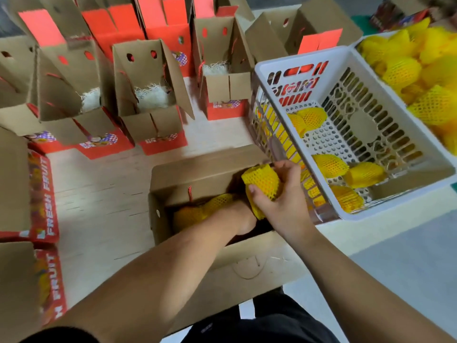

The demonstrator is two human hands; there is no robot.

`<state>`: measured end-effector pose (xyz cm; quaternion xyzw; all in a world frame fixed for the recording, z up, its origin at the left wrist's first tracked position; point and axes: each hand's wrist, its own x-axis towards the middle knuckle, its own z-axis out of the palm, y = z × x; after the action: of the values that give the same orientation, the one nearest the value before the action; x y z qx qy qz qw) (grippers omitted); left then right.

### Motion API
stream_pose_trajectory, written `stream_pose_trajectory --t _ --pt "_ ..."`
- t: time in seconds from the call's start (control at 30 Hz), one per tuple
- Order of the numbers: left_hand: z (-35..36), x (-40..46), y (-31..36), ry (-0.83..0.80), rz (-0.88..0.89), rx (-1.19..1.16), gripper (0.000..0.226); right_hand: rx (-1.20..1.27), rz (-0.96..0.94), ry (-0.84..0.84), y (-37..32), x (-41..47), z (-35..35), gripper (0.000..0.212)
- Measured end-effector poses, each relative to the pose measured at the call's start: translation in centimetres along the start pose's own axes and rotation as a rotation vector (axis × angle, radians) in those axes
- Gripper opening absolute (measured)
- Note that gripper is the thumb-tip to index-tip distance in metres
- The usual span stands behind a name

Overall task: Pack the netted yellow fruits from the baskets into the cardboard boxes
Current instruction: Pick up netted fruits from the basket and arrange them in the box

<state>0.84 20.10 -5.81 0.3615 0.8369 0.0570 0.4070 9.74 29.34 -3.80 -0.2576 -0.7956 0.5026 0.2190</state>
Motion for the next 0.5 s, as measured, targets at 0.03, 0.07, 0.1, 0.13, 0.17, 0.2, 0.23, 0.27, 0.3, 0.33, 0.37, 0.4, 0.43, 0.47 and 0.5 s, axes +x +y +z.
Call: stream_pose_trajectory --t 0.03,0.07,0.1,0.13,0.17,0.2,0.23,0.27,0.3,0.33,0.37,0.4,0.43,0.47,0.5 --pt "0.2 0.1 0.0 0.013 0.001 -0.004 0.047 -0.027 0.004 0.003 0.0 0.1 0.1 0.065" --pt "0.4 0.4 0.0 0.049 -0.004 -0.017 0.049 -0.065 0.008 -0.001 0.0 0.2 0.2 0.064" --pt "0.7 0.5 -0.1 0.086 -0.018 -0.039 0.052 -0.114 0.008 -0.009 0.0 0.2 0.3 0.063" --pt "0.8 0.7 -0.1 0.11 -0.037 -0.051 0.055 -0.164 0.005 -0.021 0.0 0.2 0.5 0.063" --pt "0.9 0.8 -0.1 0.103 -0.053 -0.06 0.057 -0.207 0.003 -0.037 -0.1 0.2 0.6 0.063" --pt "0.9 0.8 -0.1 0.073 -0.063 -0.084 0.057 -0.245 0.006 -0.061 -0.2 0.2 0.6 0.064" --pt "1.0 0.7 0.0 0.022 -0.058 -0.1 0.053 -0.301 0.0 -0.107 -0.4 0.3 0.6 0.065" --pt "1.0 0.7 -0.1 -0.04 -0.048 -0.074 0.049 -0.394 -0.036 -0.181 -0.7 0.5 0.7 0.066" --pt "0.8 0.4 -0.1 -0.109 -0.041 -0.015 0.047 -0.518 -0.102 -0.28 -0.9 0.8 0.7 0.066" --pt "0.8 0.3 -0.4 -0.153 -0.023 0.047 0.047 -0.639 -0.176 -0.389 -1.1 1.3 0.9 0.068" --pt "0.5 -0.1 -0.6 -0.174 0.022 0.108 0.047 -0.747 -0.234 -0.495 -1.2 1.8 1.1 0.069" --pt "0.5 -0.3 -1.1 -0.184 0.073 0.14 0.048 -0.844 -0.27 -0.592 -1.2 2.4 1.4 0.069" --pt "0.3 -0.6 -1.6 -0.199 0.124 0.158 0.048 -0.938 -0.295 -0.68 -1.1 2.9 1.8 0.067" --pt "0.2 -0.8 -2.3 -0.221 0.175 0.175 0.048 -1.034 -0.313 -0.766 -0.9 3.3 2.2 0.062" --pt "0.0 -1.2 -3.0 -0.242 0.222 0.188 0.048 -1.135 -0.332 -0.853 -0.5 3.5 2.5 0.055"
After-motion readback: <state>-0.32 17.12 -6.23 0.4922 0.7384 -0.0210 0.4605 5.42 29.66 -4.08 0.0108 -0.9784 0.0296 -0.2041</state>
